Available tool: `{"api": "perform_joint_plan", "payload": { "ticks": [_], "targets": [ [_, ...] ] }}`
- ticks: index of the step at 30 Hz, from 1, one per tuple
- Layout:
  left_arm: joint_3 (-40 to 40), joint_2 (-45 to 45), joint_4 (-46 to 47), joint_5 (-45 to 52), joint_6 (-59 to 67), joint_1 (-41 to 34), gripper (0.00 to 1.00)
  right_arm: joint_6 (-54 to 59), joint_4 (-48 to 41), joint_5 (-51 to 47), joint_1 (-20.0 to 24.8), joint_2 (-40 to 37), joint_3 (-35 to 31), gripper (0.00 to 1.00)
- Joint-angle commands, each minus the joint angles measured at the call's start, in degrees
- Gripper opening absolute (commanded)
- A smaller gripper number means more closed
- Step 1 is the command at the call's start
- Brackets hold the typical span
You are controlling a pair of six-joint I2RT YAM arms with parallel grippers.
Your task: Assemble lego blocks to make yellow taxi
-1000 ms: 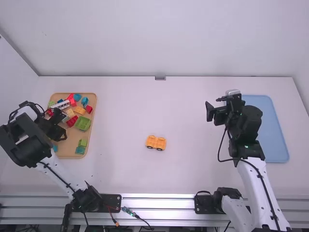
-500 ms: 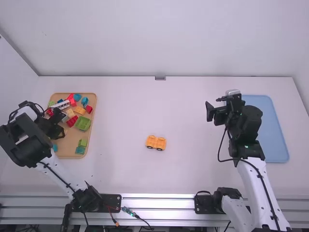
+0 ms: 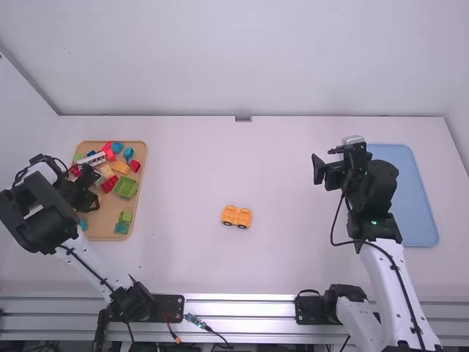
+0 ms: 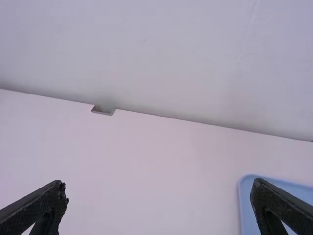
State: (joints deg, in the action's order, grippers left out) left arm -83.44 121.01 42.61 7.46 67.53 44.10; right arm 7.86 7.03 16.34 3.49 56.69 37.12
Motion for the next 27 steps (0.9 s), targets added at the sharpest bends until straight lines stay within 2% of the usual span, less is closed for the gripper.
{"api": "perform_joint_plan", "payload": {
  "ticks": [1, 4, 8, 10, 14, 16, 17, 19, 27],
  "targets": [
    [0.7, 1.16, 0.46, 0.37, 0.34, 0.42, 0.44, 0.13, 0.14, 0.09, -0.09, 0.09, 1.51, 0.99],
    [0.7, 1.16, 0.46, -1.16, -0.05, 0.42, 0.41, 0.11, 0.16, 0.13, -0.11, 0.09, 1.49, 0.99],
    [0.7, 1.16, 0.35, -2.93, -1.5, 0.57, 0.53, 0.11, 0.16, -0.15, -0.11, 0.09, 1.51, 0.99],
    [0.7, 1.16, 0.22, -3.37, -1.52, 0.5, 0.53, 0.13, 0.14, -0.28, -0.09, 0.09, 1.49, 0.99],
    [0.7, 1.16, 0.2, -3.39, -1.5, 0.59, 0.45, 0.13, 0.14, -0.26, -0.09, 0.09, 1.49, 0.99],
    [0.7, 1.16, 0.26, -2.71, -1.1, 0.48, 0.28, 0.11, 0.14, -0.26, -0.09, 0.09, 1.49, 0.99],
    [0.68, 1.16, 0.17, -1.92, -1.1, 0.59, 0.27, 0.13, 0.12, -0.26, -0.11, 0.09, 1.49, 0.99],
    [0.68, 1.16, 0.09, -0.55, -1.1, 0.48, 0.31, 0.11, 0.12, -0.26, -0.11, 0.09, 1.49, 0.99],
    [0.7, 1.14, -1.14, 0.68, -1.74, 0.52, 0.34, 0.11, 0.14, -0.26, -0.11, 0.09, 1.49, 0.99]
  ]
}}
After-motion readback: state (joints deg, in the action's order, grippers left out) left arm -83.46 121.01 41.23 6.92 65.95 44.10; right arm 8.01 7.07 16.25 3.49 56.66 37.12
